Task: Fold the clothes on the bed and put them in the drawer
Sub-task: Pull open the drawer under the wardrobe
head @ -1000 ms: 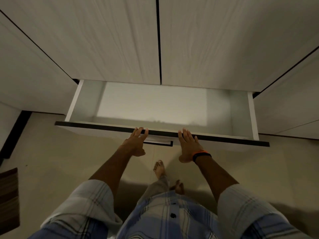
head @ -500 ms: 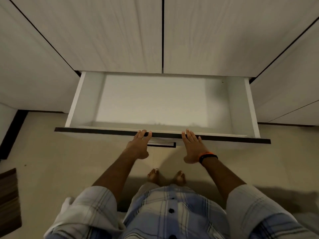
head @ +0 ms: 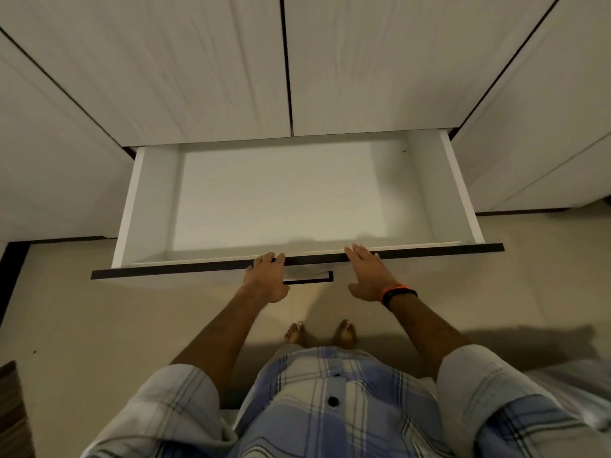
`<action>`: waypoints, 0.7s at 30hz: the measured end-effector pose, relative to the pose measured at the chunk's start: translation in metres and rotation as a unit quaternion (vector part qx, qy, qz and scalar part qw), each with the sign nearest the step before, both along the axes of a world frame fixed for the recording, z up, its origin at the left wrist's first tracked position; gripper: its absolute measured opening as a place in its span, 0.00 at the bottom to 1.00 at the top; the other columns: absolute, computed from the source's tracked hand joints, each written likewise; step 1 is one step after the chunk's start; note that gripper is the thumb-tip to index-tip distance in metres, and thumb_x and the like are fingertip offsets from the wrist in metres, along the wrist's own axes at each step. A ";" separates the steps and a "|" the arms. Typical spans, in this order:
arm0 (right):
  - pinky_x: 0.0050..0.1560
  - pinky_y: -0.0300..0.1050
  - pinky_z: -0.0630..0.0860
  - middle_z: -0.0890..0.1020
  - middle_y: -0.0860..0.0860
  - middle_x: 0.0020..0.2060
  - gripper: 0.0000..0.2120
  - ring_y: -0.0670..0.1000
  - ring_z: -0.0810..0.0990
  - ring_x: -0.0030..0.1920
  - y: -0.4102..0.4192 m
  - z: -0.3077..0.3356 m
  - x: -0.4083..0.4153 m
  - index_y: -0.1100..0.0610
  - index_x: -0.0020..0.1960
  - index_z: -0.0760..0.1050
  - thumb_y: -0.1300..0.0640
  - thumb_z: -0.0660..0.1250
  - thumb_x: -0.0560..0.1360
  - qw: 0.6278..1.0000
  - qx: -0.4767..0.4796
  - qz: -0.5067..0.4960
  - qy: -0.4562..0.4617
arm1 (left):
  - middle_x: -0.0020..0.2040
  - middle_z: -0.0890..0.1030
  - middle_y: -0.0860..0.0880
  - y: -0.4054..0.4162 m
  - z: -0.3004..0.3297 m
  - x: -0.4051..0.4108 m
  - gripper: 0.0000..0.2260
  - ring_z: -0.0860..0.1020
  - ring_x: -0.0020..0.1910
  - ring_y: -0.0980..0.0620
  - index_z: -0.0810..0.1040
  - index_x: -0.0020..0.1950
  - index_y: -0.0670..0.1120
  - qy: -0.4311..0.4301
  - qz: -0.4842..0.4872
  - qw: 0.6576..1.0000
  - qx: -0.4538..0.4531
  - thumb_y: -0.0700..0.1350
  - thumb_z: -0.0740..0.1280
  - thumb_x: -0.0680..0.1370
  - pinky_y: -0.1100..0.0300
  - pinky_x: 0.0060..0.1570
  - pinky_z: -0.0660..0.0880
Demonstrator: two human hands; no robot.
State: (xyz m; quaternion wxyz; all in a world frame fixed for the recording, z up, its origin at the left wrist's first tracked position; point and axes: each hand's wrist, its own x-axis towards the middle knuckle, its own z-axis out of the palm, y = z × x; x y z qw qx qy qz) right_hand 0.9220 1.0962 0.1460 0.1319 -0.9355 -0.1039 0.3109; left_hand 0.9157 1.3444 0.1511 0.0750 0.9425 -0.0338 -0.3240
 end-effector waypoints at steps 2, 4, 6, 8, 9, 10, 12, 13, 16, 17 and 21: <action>0.78 0.51 0.52 0.55 0.57 0.79 0.39 0.57 0.52 0.79 0.000 0.003 -0.001 0.58 0.80 0.50 0.59 0.67 0.76 0.997 0.048 -0.058 -0.034 | 0.79 0.58 0.43 -0.005 0.004 0.004 0.34 0.59 0.76 0.41 0.56 0.79 0.45 -0.025 0.033 0.999 -0.028 0.50 0.68 0.78 0.45 0.73 0.63; 0.76 0.49 0.58 0.62 0.56 0.77 0.35 0.56 0.59 0.77 -0.007 0.005 -0.004 0.58 0.79 0.56 0.58 0.67 0.76 0.985 0.088 -0.132 -0.072 | 0.78 0.59 0.43 -0.018 0.006 0.013 0.33 0.60 0.75 0.42 0.57 0.79 0.45 -0.041 0.052 0.994 -0.084 0.48 0.68 0.78 0.47 0.73 0.63; 0.74 0.48 0.60 0.66 0.55 0.75 0.32 0.55 0.62 0.75 -0.015 0.009 -0.007 0.57 0.77 0.60 0.58 0.68 0.77 0.971 0.117 -0.190 -0.083 | 0.77 0.63 0.43 -0.032 0.009 0.020 0.31 0.63 0.74 0.43 0.61 0.78 0.44 -0.043 0.078 0.985 -0.148 0.49 0.69 0.78 0.50 0.73 0.63; 0.73 0.49 0.63 0.69 0.55 0.73 0.31 0.55 0.65 0.73 -0.029 0.012 -0.012 0.56 0.76 0.62 0.57 0.69 0.76 0.954 0.140 -0.248 -0.096 | 0.75 0.66 0.43 -0.054 0.014 0.030 0.30 0.65 0.73 0.45 0.65 0.76 0.44 -0.046 0.074 0.978 -0.191 0.49 0.70 0.77 0.54 0.72 0.64; 0.72 0.49 0.65 0.71 0.55 0.71 0.30 0.55 0.67 0.72 -0.036 0.013 -0.014 0.57 0.75 0.64 0.57 0.70 0.76 0.945 0.148 -0.271 -0.105 | 0.74 0.67 0.43 -0.065 0.016 0.033 0.29 0.66 0.72 0.45 0.66 0.75 0.44 -0.046 0.069 0.974 -0.209 0.49 0.71 0.77 0.56 0.71 0.63; 0.71 0.49 0.66 0.72 0.55 0.70 0.29 0.55 0.69 0.70 -0.047 0.016 -0.018 0.57 0.74 0.65 0.57 0.70 0.76 0.934 0.154 -0.301 -0.119 | 0.73 0.68 0.43 -0.082 0.018 0.040 0.28 0.67 0.72 0.46 0.67 0.75 0.44 -0.034 0.056 0.973 -0.221 0.49 0.71 0.77 0.57 0.70 0.63; 0.69 0.50 0.70 0.75 0.55 0.67 0.28 0.55 0.72 0.68 -0.070 0.021 -0.027 0.57 0.72 0.67 0.57 0.71 0.75 0.907 0.160 -0.364 -0.140 | 0.72 0.70 0.44 -0.116 0.022 0.048 0.28 0.68 0.71 0.46 0.68 0.74 0.44 -0.014 0.032 0.971 -0.238 0.49 0.72 0.77 0.57 0.70 0.65; 0.68 0.50 0.71 0.76 0.54 0.66 0.27 0.54 0.73 0.67 -0.083 0.023 -0.033 0.57 0.72 0.68 0.57 0.71 0.75 0.891 0.165 -0.396 -0.151 | 0.72 0.71 0.44 -0.134 0.024 0.052 0.28 0.69 0.70 0.46 0.68 0.73 0.45 -0.008 0.018 0.969 -0.248 0.49 0.72 0.77 0.56 0.69 0.66; 0.63 0.49 0.74 0.77 0.54 0.64 0.25 0.52 0.76 0.63 -0.124 0.031 -0.055 0.57 0.69 0.70 0.57 0.71 0.74 0.839 0.175 -0.482 -0.181 | 0.69 0.73 0.45 -0.196 0.034 0.059 0.26 0.73 0.67 0.47 0.70 0.72 0.44 0.020 -0.037 0.965 -0.258 0.49 0.72 0.76 0.55 0.65 0.71; 0.62 0.48 0.75 0.77 0.53 0.63 0.24 0.52 0.77 0.61 -0.134 0.032 -0.060 0.57 0.69 0.70 0.57 0.71 0.74 0.828 0.178 -0.498 -0.185 | 0.68 0.75 0.45 -0.211 0.036 0.060 0.26 0.74 0.66 0.47 0.71 0.71 0.44 0.019 -0.050 0.963 -0.263 0.48 0.73 0.76 0.57 0.63 0.72; 0.59 0.46 0.76 0.78 0.52 0.62 0.24 0.50 0.78 0.59 -0.206 0.034 -0.100 0.57 0.68 0.70 0.57 0.71 0.74 0.752 0.168 -0.600 -0.214 | 0.67 0.76 0.45 -0.316 0.045 0.053 0.25 0.76 0.63 0.46 0.72 0.70 0.42 0.043 -0.160 0.949 -0.268 0.47 0.73 0.76 0.57 0.62 0.73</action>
